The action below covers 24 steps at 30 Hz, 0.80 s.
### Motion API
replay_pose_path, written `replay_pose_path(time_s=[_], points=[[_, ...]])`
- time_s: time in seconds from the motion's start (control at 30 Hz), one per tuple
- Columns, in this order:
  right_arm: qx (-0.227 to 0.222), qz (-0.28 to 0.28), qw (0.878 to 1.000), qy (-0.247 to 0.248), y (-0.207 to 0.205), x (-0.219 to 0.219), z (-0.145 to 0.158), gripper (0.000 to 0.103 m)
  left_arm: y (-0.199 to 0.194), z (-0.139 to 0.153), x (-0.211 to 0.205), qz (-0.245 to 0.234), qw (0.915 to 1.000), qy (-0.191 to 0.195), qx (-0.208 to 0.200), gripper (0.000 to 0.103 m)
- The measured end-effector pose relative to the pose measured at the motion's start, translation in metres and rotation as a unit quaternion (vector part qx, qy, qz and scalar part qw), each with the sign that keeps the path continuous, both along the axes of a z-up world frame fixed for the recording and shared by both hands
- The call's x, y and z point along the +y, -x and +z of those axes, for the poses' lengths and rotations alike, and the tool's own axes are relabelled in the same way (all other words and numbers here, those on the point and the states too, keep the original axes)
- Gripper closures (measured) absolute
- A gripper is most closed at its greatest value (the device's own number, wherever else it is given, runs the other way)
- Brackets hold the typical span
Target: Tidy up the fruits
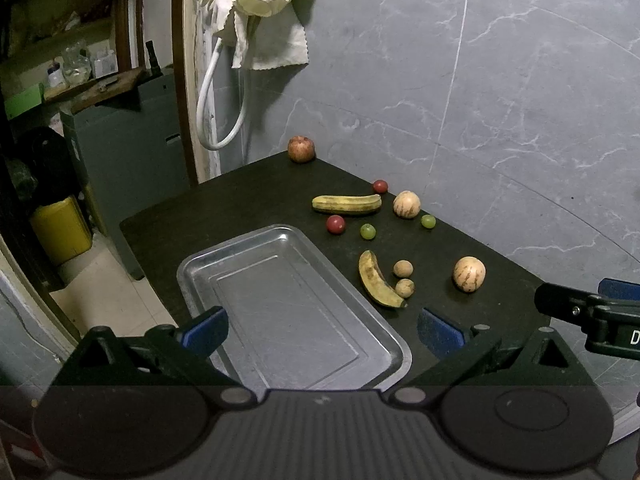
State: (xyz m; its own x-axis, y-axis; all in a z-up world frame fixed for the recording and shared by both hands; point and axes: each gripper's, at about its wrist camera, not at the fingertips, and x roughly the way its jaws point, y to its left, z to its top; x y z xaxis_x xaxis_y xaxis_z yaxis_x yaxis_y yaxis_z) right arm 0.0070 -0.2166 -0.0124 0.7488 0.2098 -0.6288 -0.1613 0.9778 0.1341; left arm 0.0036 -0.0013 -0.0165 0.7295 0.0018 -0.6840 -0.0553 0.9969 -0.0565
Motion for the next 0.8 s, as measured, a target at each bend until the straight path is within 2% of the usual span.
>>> replay_pose_path(time_s=[0.5,0.67,0.8], points=[[-0.007,-0.036,0.999,0.011,-0.003,0.017,0.0,0.001,-0.017,-0.006,0.02,-0.035,0.9992,0.015,-0.008,0.0],[-0.015,-0.06,0.998,0.011,0.002,0.026,0.002,0.001,-0.03,-0.011,0.033,-0.069,0.9966,0.044,-0.011,0.0],[-0.019,-0.084,0.996,0.01,0.009,0.033,0.002,0.001,-0.039,-0.016,0.046,-0.095,0.9936,0.06,0.004,0.0]])
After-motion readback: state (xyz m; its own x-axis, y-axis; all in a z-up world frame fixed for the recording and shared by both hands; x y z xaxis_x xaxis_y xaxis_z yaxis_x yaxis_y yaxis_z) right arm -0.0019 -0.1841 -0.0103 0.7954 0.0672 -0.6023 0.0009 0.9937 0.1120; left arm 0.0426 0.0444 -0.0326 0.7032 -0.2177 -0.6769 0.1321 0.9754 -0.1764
